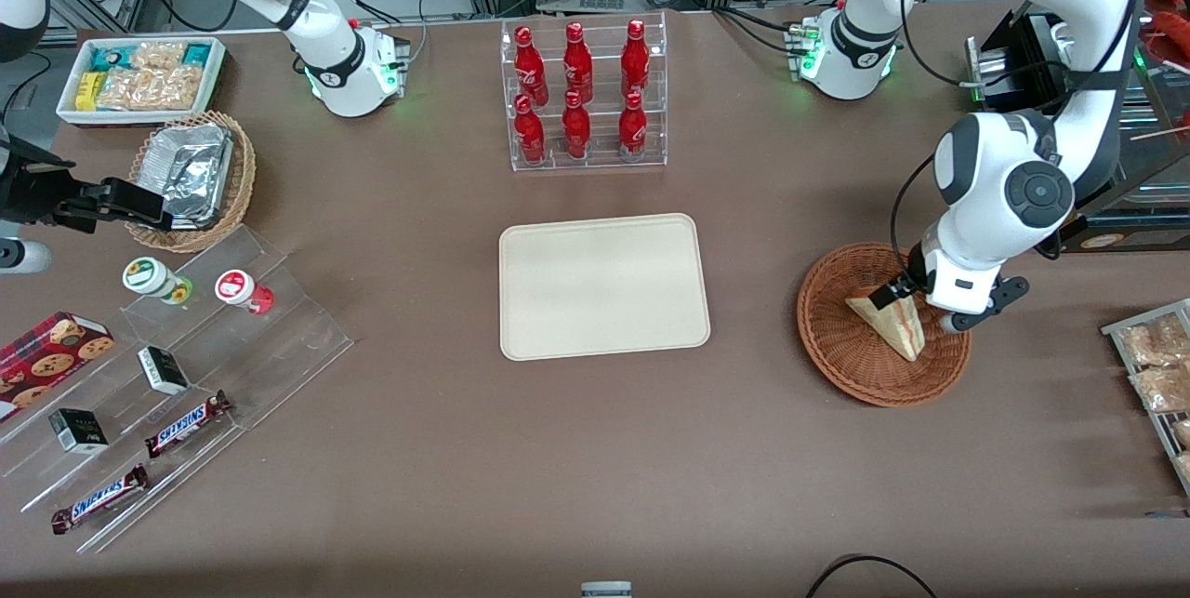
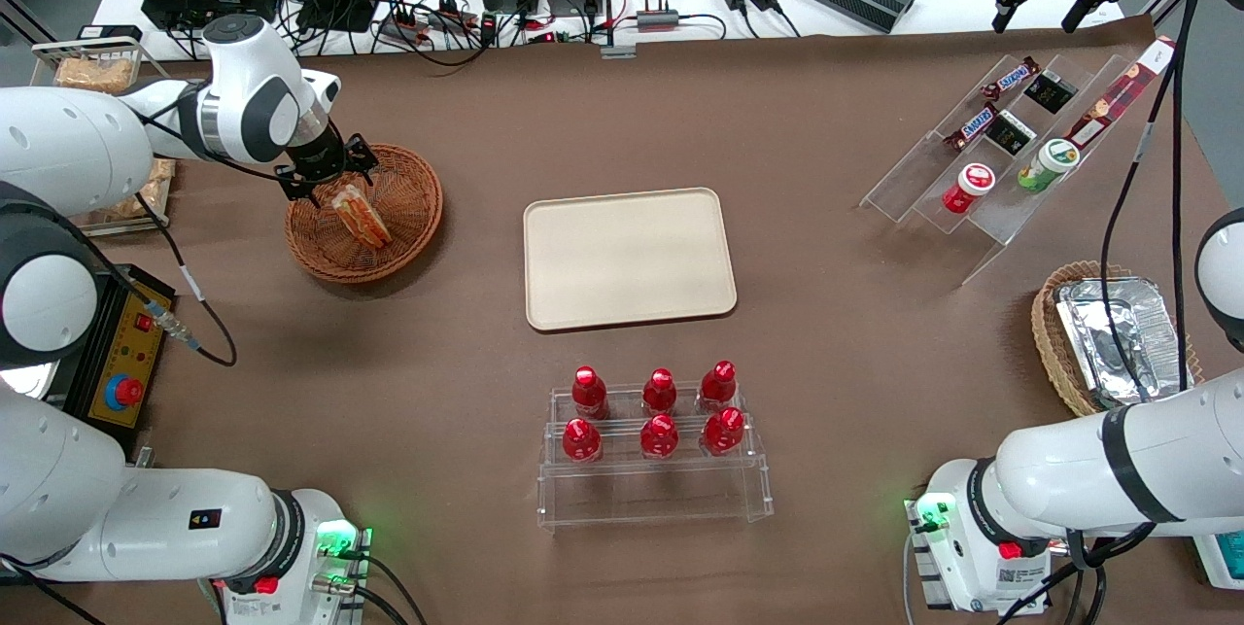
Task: Place sandwich from basket to tray
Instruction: 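Lower the left gripper and grasp the wrapped sandwich upright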
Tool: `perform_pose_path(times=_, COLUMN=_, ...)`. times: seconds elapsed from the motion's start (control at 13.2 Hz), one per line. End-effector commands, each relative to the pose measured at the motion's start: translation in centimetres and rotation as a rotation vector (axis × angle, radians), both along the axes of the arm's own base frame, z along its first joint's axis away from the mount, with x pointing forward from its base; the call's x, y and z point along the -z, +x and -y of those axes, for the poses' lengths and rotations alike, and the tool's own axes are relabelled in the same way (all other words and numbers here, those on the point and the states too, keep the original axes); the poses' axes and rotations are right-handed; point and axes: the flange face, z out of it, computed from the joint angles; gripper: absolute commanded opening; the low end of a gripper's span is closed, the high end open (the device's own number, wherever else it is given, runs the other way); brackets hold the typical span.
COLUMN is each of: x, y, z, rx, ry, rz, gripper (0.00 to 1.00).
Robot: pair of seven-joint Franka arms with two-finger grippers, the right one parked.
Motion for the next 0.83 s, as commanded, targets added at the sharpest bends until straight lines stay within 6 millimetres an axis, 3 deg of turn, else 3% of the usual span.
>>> perform_pose_path(times=0.0, x=1.4, y=0.4, z=0.2, rx=-0.013, ry=0.006, rz=0.014, gripper=1.0)
perform_pose_path(times=0.38, x=4.3, y=0.7, z=0.0, rx=-0.016, ry=0.003, rz=-0.003, gripper=0.98)
perform_pose_path(times=0.45, x=4.4, y=0.7, z=0.0, rx=-0.016, ry=0.003, rz=-0.003, gripper=0.85)
perform_pose_path(times=0.53, x=4.3, y=0.7, z=-0.2, rx=-0.019, ry=0.003, rz=-0.002, gripper=0.48)
perform_pose_path(times=0.6, x=4.3, y=0.7, z=-0.2, rx=-0.019, ry=0.004, rz=-0.003, gripper=0.19)
perform_pose_path(times=0.68, x=4.3, y=0.8, z=-0.2, rx=-0.016, ry=0.004, rz=-0.002, gripper=0.0)
perform_pose_path(times=0.75, x=4.1, y=0.9, z=-0.4, rx=-0.016, ry=0.004, rz=0.001, gripper=0.0)
